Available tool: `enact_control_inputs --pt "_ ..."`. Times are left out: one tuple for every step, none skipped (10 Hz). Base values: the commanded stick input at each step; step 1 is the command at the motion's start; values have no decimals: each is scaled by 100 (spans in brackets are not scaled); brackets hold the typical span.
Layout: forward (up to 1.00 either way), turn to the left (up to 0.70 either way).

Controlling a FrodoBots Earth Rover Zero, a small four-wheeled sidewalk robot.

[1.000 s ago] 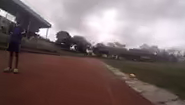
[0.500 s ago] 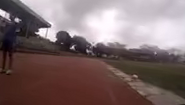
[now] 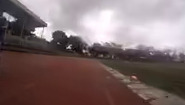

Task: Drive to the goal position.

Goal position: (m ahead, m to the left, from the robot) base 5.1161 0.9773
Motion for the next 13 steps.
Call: enact_control_inputs --pt "50 2" --pt "50 2" --pt "50 2" --pt "50 2" --pt "50 2" --pt "50 2" --pt "50 2" --pt "50 2" --pt "50 2" --pt "50 2" --pt "50 2" --pt "50 2" --pt "50 2"
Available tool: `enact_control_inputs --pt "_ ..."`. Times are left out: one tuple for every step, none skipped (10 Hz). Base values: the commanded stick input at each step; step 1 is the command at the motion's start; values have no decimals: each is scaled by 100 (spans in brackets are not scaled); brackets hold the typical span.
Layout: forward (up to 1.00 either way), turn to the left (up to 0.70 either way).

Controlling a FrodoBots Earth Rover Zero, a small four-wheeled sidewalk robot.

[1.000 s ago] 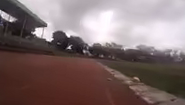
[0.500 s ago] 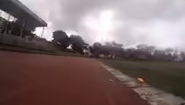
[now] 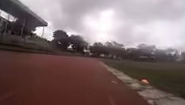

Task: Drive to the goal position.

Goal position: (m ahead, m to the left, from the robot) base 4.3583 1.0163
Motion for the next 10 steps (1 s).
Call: enact_control_inputs --pt "50 2" --pt "50 2" --pt "50 2" --pt "50 2" --pt "50 2" --pt "50 2" --pt "50 2" --pt "50 2" --pt "50 2" --pt "50 2"
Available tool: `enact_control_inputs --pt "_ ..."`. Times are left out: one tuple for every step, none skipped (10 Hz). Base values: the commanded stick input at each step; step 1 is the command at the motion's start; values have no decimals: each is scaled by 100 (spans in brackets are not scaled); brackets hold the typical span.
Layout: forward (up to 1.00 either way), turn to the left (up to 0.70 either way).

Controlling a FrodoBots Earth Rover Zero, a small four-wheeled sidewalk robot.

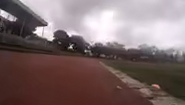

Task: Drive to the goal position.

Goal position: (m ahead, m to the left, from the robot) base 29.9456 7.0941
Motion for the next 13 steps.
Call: enact_control_inputs --pt "50 2" --pt "50 2" --pt "50 2" --pt "50 2" --pt "50 2" --pt "50 2" --pt "50 2" --pt "50 2" --pt "50 2" --pt "50 2" --pt "50 2" --pt "50 2" --pt "50 2"
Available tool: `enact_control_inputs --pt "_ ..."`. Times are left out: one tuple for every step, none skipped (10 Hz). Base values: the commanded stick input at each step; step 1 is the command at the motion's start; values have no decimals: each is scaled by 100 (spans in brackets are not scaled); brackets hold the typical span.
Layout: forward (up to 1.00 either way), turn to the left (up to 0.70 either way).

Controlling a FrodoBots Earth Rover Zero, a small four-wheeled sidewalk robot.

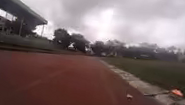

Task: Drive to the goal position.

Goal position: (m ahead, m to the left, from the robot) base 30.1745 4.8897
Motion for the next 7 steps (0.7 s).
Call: enact_control_inputs --pt "50 2" --pt "50 2" --pt "50 2" --pt "50 2" --pt "50 2" --pt "50 2" --pt "50 2"
